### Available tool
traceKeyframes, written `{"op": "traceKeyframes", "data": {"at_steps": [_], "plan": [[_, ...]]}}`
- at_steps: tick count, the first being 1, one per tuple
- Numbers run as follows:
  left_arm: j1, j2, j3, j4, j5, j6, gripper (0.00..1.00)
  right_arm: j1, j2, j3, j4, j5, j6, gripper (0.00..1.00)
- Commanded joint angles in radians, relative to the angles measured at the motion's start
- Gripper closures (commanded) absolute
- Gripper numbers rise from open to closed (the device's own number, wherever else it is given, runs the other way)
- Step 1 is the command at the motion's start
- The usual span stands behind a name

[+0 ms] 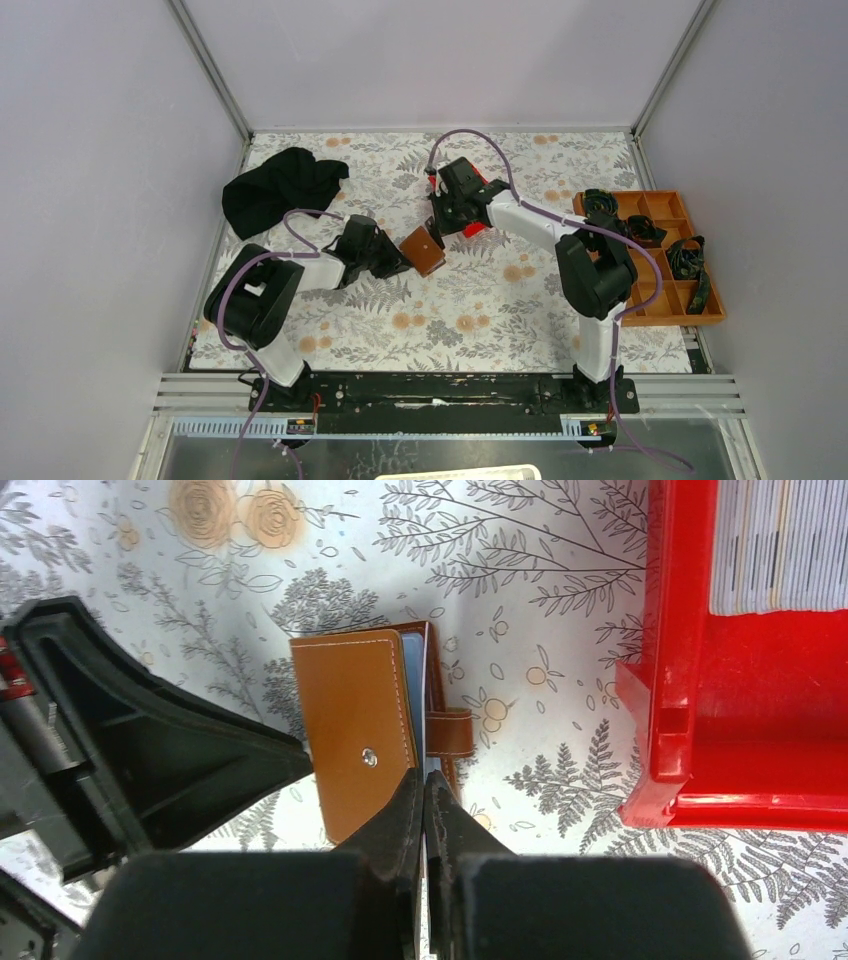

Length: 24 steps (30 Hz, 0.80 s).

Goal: Put the credit cards into the card holder
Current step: Open the card holder at the center of the board.

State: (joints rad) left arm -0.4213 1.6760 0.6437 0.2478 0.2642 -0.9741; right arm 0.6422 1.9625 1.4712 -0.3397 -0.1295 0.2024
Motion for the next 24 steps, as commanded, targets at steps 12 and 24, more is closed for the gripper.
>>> {"op": "traceKeyframes", "data": {"at_steps": [12, 24], "plan": [[-0.013, -0.003, -0.098, -0.185, -0.118, 0.000, 0.74, -0.015, -0.100, -0.049, 0.004, -0.132, 0.083, 1.00], [-0.013, -0.034, -0.127, -0.217, -0.154, -0.036, 0.74, -0.015, -0.131, -0.114, 0.082, -0.205, 0.166, 1.00]]}}
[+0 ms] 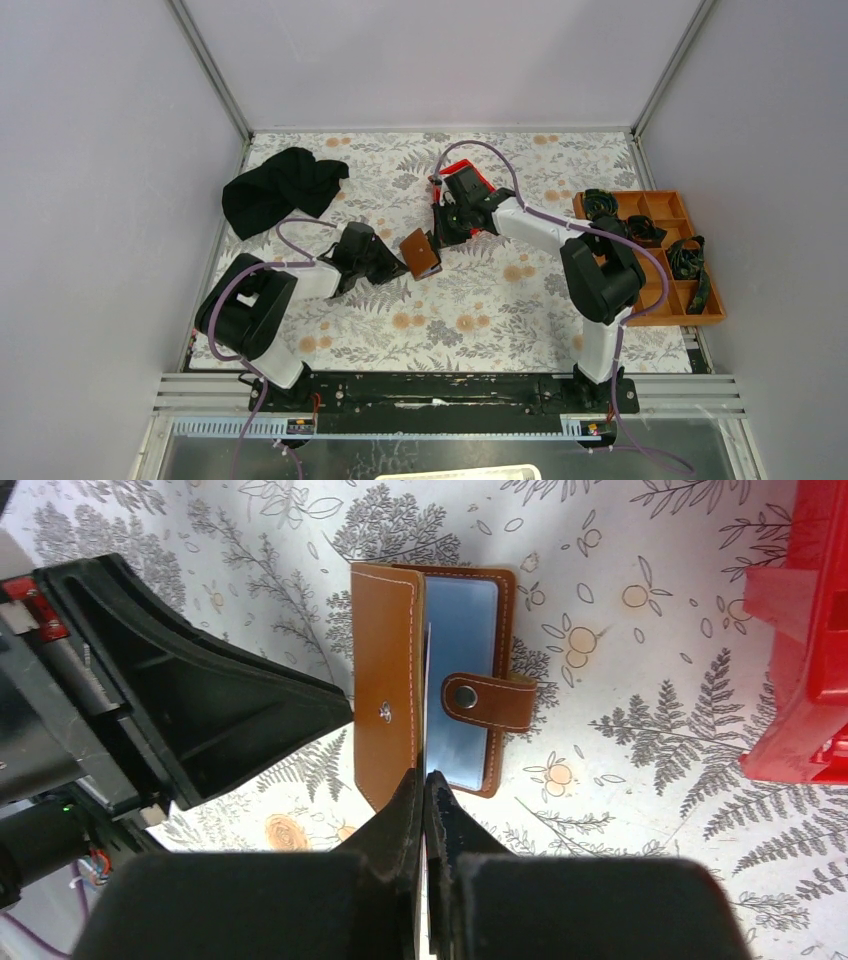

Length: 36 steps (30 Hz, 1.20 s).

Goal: Put the credit cards into the card holder
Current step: Open the card holder at the center of the board.

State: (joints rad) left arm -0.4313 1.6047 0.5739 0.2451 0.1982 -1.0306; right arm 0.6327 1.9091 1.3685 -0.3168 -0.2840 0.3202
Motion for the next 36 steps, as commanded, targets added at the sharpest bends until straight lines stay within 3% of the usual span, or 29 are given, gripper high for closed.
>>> {"op": "traceKeyframes", "data": {"at_steps": [1, 17, 36], "plan": [[-0.003, 0.039, -0.059, -0.217, -0.091, 0.020, 0.74, -0.005, -0.079, -0.016, 0.066, -0.054, 0.057, 1.00], [-0.009, 0.039, -0.012, -0.363, -0.171, 0.038, 0.74, 0.027, -0.087, -0.067, 0.186, -0.076, 0.146, 1.00], [-0.015, 0.067, 0.015, -0.438, -0.184, 0.075, 0.74, 0.183, -0.025, 0.060, 0.089, 0.076, 0.045, 1.00]]}}
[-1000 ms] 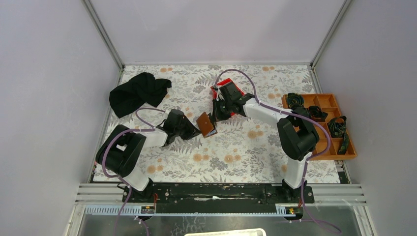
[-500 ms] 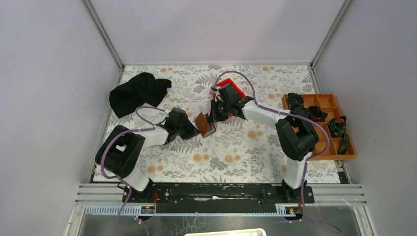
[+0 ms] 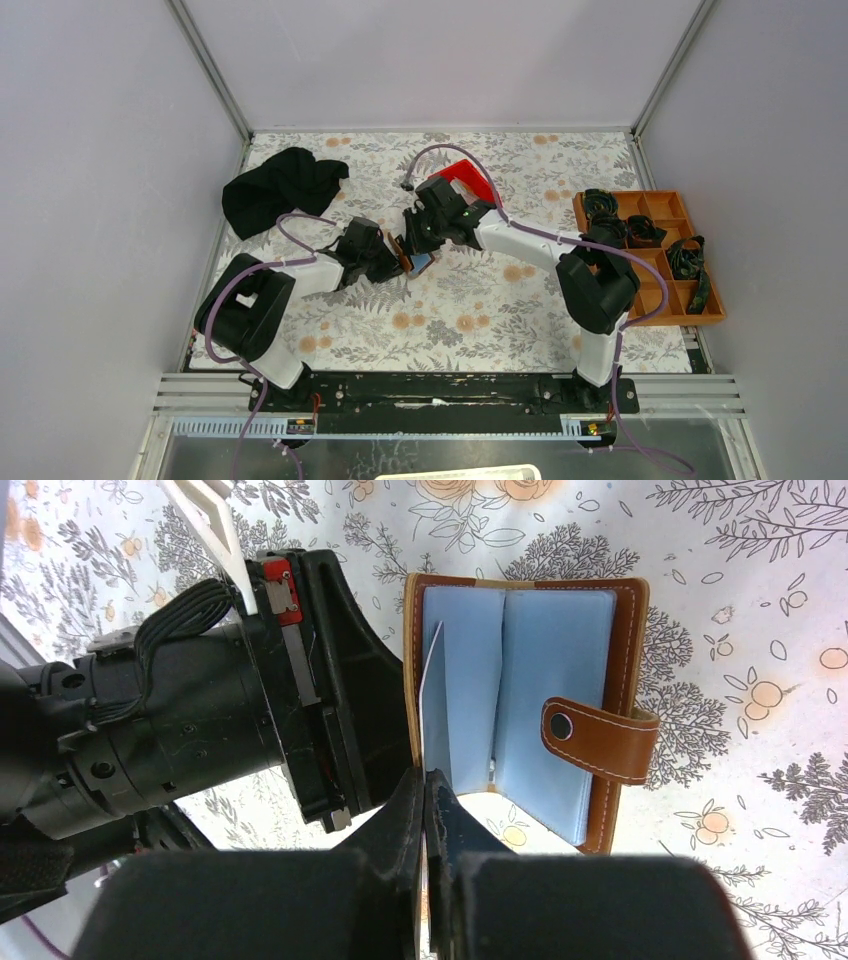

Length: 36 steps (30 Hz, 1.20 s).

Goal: Put the credit cards into the card holder
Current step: Open the card holder at the center of the board.

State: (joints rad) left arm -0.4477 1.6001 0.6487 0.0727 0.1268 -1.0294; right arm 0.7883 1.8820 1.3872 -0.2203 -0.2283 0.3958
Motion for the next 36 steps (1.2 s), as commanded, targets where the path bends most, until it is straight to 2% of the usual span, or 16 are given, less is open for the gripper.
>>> {"op": "traceKeyframes", "data": {"at_steps": [1, 18, 36], "plan": [[0.001, 0.071, -0.061, -0.268, -0.113, 0.074, 0.74, 0.034, 0.005, 0.039, -0.008, 0.027, -0.035, 1.00], [0.001, 0.086, -0.042, -0.295, -0.122, 0.086, 0.73, 0.136, 0.062, 0.004, -0.038, 0.200, -0.115, 1.00], [0.001, -0.164, 0.043, -0.493, -0.182, 0.060, 0.73, 0.138, 0.103, 0.035, -0.105, 0.277, -0.126, 1.00]]}}
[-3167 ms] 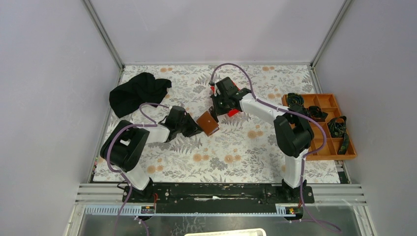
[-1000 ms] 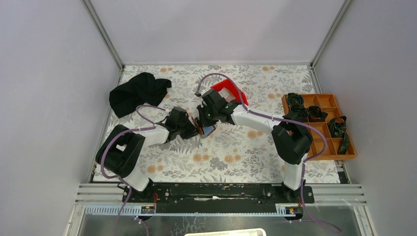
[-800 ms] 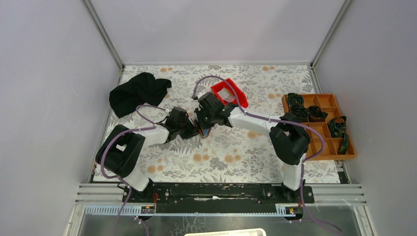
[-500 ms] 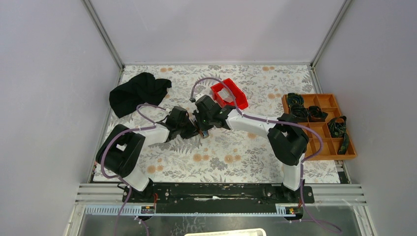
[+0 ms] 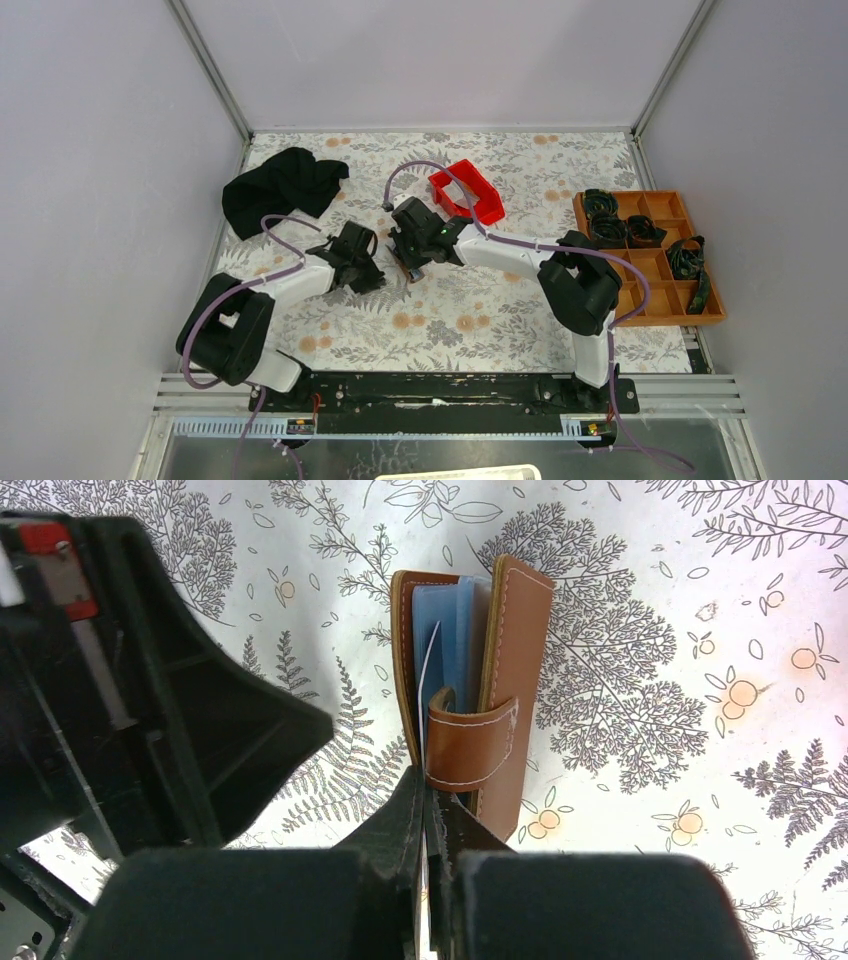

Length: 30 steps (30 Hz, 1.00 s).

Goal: Put the credit cards into the card holder
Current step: Open the card holder at the center of the board.

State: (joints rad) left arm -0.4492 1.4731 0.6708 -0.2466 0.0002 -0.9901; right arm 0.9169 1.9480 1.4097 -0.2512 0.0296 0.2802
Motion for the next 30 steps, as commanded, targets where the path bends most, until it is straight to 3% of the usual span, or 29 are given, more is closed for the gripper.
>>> {"op": "traceKeyframes", "data": {"at_steps": [1, 11, 30], "plan": [[0.003, -0.047, 0.032, -0.180, -0.053, 0.017, 0.73, 0.010, 0.037, 0.013, -0.076, 0.018, -0.011, 1.00], [0.003, -0.100, 0.146, -0.216, -0.055, -0.013, 0.73, 0.011, 0.012, 0.004, -0.102, 0.028, -0.011, 1.00], [0.004, 0.061, 0.296, -0.198, -0.179, -0.077, 0.71, 0.011, -0.006, -0.040, -0.082, 0.025, -0.004, 1.00]]}}
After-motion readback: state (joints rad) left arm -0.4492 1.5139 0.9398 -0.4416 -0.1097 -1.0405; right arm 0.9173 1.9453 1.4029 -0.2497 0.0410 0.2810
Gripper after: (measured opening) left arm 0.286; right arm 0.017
